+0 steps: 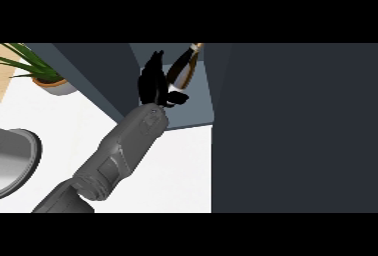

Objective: Pick up the wine, place it into the cabinet and close the cabinet

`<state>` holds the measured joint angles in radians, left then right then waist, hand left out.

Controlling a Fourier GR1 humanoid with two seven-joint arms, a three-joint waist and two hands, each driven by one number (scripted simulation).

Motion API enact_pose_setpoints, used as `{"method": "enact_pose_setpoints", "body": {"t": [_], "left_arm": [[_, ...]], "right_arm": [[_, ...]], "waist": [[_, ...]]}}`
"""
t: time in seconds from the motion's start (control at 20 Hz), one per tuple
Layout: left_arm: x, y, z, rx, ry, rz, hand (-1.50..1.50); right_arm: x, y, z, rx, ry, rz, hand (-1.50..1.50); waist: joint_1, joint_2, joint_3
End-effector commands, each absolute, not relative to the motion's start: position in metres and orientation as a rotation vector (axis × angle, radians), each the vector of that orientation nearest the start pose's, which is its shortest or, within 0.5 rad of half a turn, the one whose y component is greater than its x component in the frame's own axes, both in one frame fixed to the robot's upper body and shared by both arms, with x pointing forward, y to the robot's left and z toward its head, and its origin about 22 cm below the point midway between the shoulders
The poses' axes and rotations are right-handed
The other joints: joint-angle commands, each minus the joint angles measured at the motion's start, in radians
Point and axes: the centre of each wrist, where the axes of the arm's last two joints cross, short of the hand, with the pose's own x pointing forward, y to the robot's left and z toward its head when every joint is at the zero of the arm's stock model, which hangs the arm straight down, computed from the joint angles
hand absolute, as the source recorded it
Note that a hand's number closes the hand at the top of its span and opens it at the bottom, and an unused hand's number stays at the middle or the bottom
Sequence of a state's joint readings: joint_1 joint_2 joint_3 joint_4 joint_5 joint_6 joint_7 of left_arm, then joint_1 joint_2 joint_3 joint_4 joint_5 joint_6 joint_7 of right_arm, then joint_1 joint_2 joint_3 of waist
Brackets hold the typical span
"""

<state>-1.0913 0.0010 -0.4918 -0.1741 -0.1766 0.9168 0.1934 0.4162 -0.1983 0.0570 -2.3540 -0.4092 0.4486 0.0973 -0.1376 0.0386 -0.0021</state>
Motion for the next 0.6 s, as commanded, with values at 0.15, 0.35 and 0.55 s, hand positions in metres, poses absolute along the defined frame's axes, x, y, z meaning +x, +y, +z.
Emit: {"method": "enact_pose_setpoints", "body": {"t": [0.15,0.35,0.55], "left_arm": [[0.415,0.085,0.018,0.916,-1.495,-0.288,-1.5],[0.41,0.084,0.016,0.8,-1.567,-0.266,-1.5],[0.407,0.085,0.014,0.774,-1.636,-0.204,-1.5]], "right_arm": [[0.117,-0.253,0.133,0.543,-1.876,0.33,-1.5],[0.115,-0.255,0.133,0.555,-1.864,0.329,-1.5],[0.102,-0.254,0.138,0.543,-1.846,0.325,-1.5]], "waist": [[0.006,0.002,-0.002],[0.029,-0.007,-0.002],[0.035,-0.017,-0.001]]}}
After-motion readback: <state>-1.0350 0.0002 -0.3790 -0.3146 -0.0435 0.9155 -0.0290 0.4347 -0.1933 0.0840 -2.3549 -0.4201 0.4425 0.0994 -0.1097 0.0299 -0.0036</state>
